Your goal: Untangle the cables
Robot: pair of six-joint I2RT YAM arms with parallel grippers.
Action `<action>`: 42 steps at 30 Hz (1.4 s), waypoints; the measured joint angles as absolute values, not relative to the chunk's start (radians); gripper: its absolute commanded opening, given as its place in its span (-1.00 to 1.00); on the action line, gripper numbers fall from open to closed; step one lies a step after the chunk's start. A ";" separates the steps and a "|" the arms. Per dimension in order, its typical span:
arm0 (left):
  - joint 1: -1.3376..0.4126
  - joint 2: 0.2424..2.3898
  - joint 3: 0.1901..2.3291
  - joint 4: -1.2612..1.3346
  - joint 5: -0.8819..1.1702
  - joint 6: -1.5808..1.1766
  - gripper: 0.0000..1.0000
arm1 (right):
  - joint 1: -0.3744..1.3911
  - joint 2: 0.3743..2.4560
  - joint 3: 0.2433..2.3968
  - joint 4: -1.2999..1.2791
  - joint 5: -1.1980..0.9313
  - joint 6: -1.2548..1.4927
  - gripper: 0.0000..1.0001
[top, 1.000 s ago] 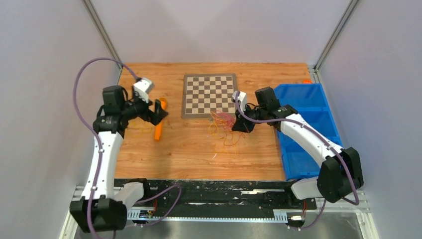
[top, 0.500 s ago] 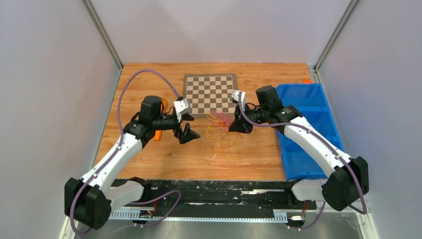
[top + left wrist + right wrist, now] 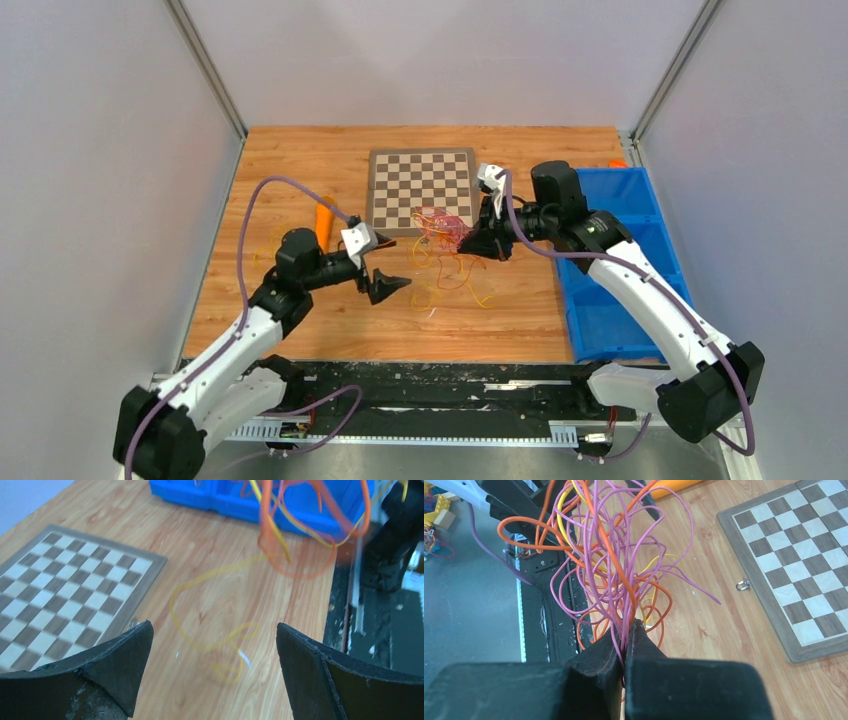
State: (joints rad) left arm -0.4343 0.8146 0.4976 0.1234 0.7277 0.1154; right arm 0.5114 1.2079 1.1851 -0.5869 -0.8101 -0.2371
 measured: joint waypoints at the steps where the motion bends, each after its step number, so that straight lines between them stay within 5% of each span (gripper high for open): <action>1: -0.459 0.861 0.518 0.171 0.725 0.082 1.00 | 0.516 1.208 1.185 -0.587 -0.811 -0.230 -1.00; 4: -0.513 0.958 0.584 0.273 0.722 -0.010 0.83 | 0.524 1.208 1.192 -0.588 -0.810 -0.212 -1.00; 8: -0.567 1.004 0.664 0.397 0.731 -0.130 0.01 | 0.528 1.208 1.211 -0.588 -0.804 -0.195 -1.00; 11: -0.577 1.005 0.687 0.431 0.743 -0.177 -0.87 | 0.527 1.208 1.212 -0.589 -0.792 -0.187 -1.00; 13: -0.576 1.001 0.692 0.420 0.744 -0.192 -1.00 | 0.518 1.208 1.210 -0.588 -0.784 -0.182 -1.00; 24: -0.365 0.841 0.785 0.102 0.717 -0.195 -1.00 | 0.345 1.239 1.079 -0.586 -0.775 -0.236 -0.94; 32: -0.097 0.875 1.144 -0.099 0.703 -0.180 -1.00 | 0.318 1.373 0.954 -0.579 -0.667 -0.366 -1.00; 42: -0.010 1.050 1.615 -0.146 0.576 -0.139 -1.00 | 0.317 1.488 0.925 -0.565 -0.580 -0.396 -1.00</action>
